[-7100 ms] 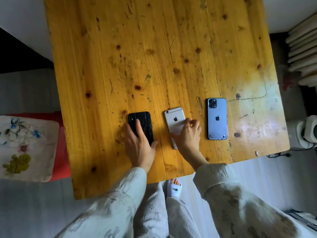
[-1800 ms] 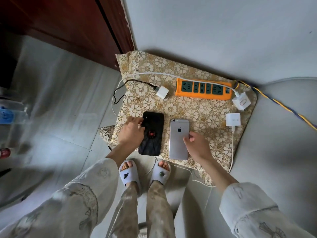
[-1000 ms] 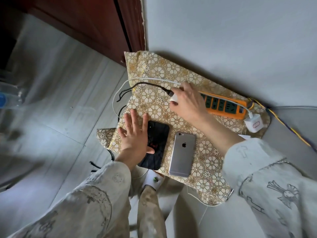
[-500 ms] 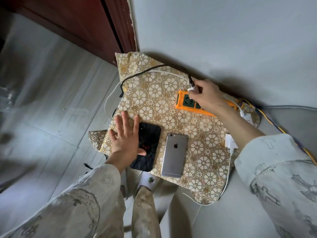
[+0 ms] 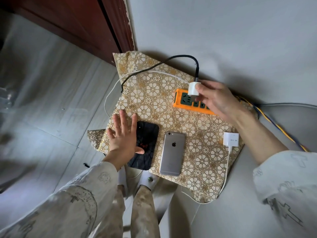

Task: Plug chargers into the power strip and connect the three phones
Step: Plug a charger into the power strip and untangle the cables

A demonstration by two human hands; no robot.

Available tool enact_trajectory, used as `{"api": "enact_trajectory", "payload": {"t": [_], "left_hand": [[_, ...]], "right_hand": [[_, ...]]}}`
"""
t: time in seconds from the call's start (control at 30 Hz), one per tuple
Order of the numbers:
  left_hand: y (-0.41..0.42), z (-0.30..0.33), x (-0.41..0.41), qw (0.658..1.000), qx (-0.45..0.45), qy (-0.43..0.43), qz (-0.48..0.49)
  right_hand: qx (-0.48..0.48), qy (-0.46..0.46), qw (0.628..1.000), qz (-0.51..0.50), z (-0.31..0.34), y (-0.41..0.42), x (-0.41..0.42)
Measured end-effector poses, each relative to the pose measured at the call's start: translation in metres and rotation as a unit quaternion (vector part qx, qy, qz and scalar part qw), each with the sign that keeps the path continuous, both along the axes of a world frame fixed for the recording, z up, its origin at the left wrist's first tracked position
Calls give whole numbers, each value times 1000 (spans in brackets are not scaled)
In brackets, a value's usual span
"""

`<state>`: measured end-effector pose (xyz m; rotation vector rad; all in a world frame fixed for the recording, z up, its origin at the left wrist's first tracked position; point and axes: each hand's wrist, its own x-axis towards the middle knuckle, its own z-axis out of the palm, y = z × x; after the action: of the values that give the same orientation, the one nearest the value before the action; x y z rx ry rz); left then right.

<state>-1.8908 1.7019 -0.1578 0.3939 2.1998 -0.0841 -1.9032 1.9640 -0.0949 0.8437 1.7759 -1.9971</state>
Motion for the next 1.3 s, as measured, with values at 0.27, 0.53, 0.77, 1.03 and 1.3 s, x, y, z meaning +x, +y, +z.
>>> {"api": "enact_trajectory", "payload": {"t": [0.27, 0.53, 0.77, 1.03, 1.3], "left_hand": [[0, 0, 0, 1000, 0, -2, 3], [0, 1, 0, 1000, 5, -5, 10], [0, 1, 0, 1000, 9, -5, 15], [0, 2, 0, 1000, 6, -5, 10], [0, 4, 0, 1000, 13, -8, 15]], "right_hand": [[258, -43, 925, 274, 3, -10, -7], [316, -13, 929, 191, -9, 7, 2], [255, -12, 958, 127, -25, 15, 12], [218, 12, 967, 134, -33, 12, 16], [215, 14, 969, 117, -32, 10, 20]]}}
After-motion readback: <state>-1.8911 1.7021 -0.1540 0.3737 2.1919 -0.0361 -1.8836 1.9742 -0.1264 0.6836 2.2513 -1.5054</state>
